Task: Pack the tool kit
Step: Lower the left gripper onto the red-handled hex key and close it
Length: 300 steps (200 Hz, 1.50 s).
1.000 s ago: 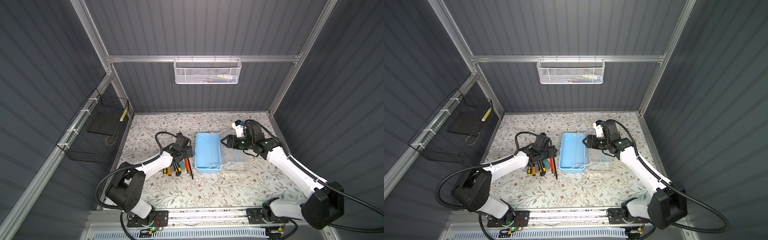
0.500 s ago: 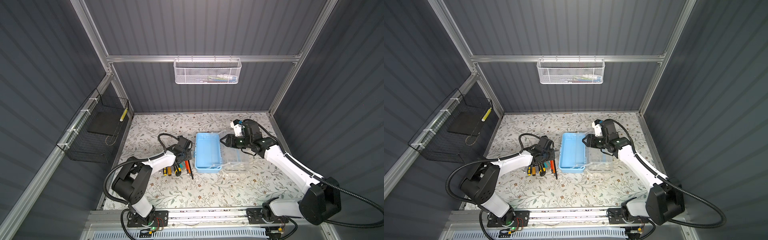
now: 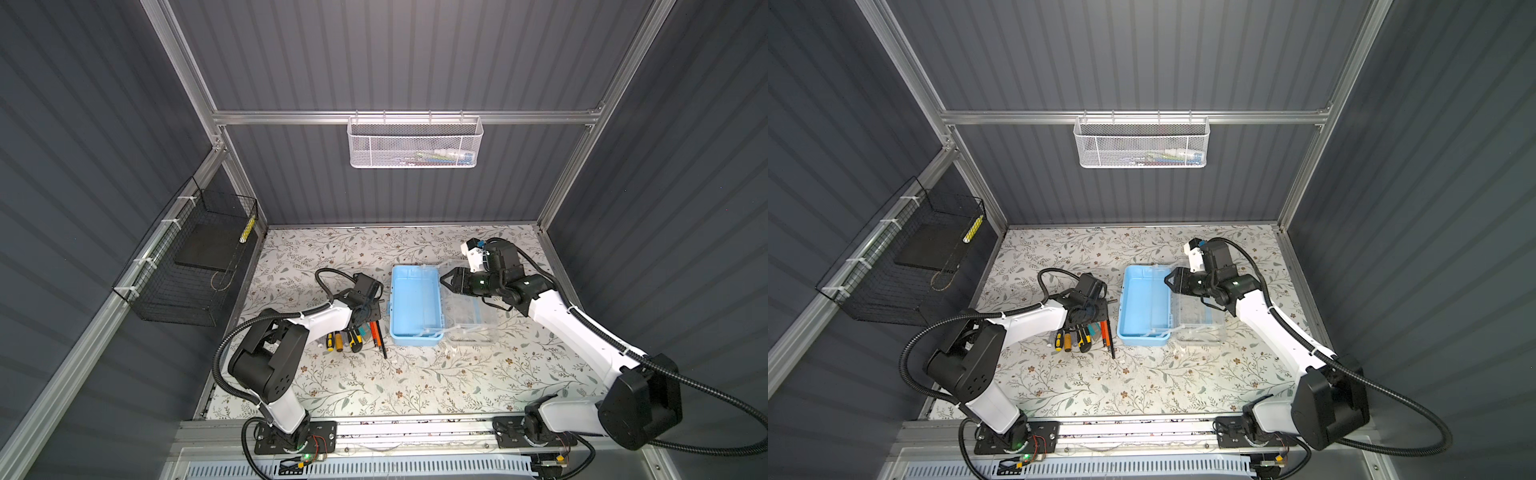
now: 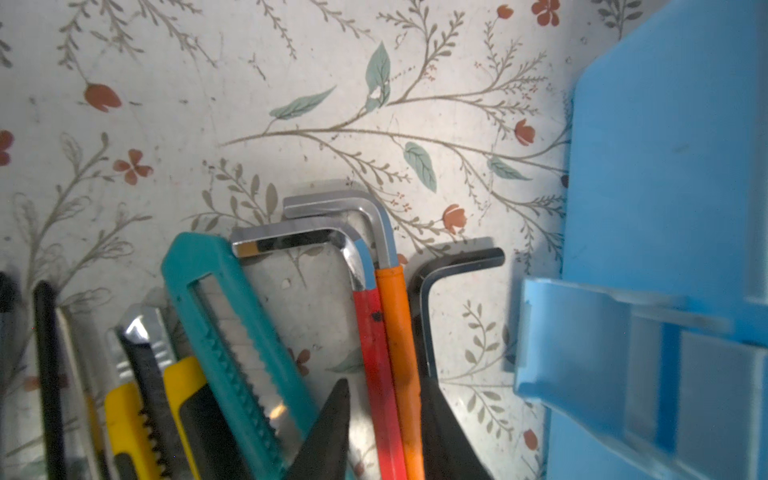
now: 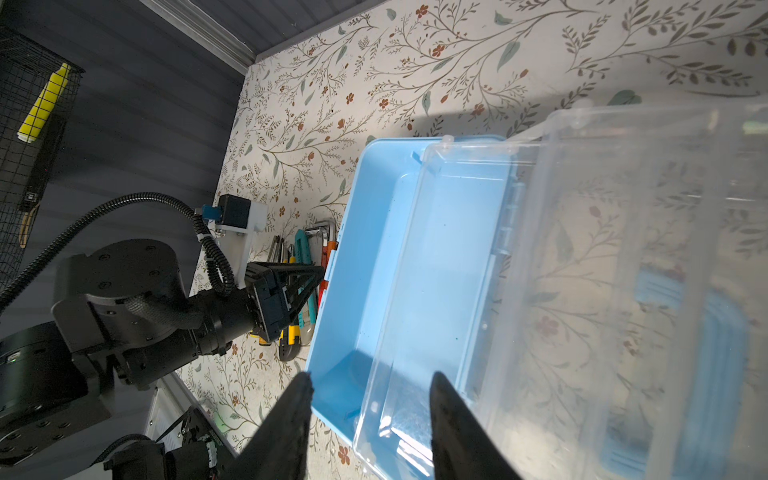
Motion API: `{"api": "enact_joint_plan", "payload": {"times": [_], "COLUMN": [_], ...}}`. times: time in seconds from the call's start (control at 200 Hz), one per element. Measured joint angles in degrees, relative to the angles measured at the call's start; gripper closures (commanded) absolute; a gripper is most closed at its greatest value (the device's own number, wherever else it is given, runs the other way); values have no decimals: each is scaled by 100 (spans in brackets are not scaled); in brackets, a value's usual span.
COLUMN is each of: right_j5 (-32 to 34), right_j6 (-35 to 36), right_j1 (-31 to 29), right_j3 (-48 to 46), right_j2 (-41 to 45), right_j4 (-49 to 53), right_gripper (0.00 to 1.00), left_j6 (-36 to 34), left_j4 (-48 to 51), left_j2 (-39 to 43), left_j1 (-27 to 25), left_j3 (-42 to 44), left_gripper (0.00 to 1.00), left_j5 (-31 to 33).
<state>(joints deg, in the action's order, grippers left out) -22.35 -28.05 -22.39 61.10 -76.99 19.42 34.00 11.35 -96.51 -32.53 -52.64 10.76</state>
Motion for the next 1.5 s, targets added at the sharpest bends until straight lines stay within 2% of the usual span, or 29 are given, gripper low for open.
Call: {"api": "enact_joint_plan", "payload": {"times": [0.215, 0.845, 1.091, 1.326, 1.441, 1.501], "right_j5": [0, -74, -81, -151, -181, -188], "right_j6": [-2, -44, -48, -129, -153, -155], "right_j1": [0, 0, 13, 28, 35, 35], "right_j3": [-2, -55, -129, -208, -223, -223], "right_j2": [-22, -129, -129, -129, -129, -129], "right_j4": [-52, -210, -271, -363, -376, -393], "right_gripper": [53, 53, 53, 53, 52, 52], "left_j6": [-17, -105, -166, -190, -188, -190], "left_j4": [-46, -103, -55, -48, -107, -166], "left_j2": [-114, -463, -542, -605, -625, -638], "left_j1": [13, 39, 39, 37, 37, 37], "left_j3": [-2, -254, -358, -411, -411, -411], "left_gripper": [77, 80, 86, 84, 77, 79], "left_j5": [0, -2, 26, 116, 133, 142]}}
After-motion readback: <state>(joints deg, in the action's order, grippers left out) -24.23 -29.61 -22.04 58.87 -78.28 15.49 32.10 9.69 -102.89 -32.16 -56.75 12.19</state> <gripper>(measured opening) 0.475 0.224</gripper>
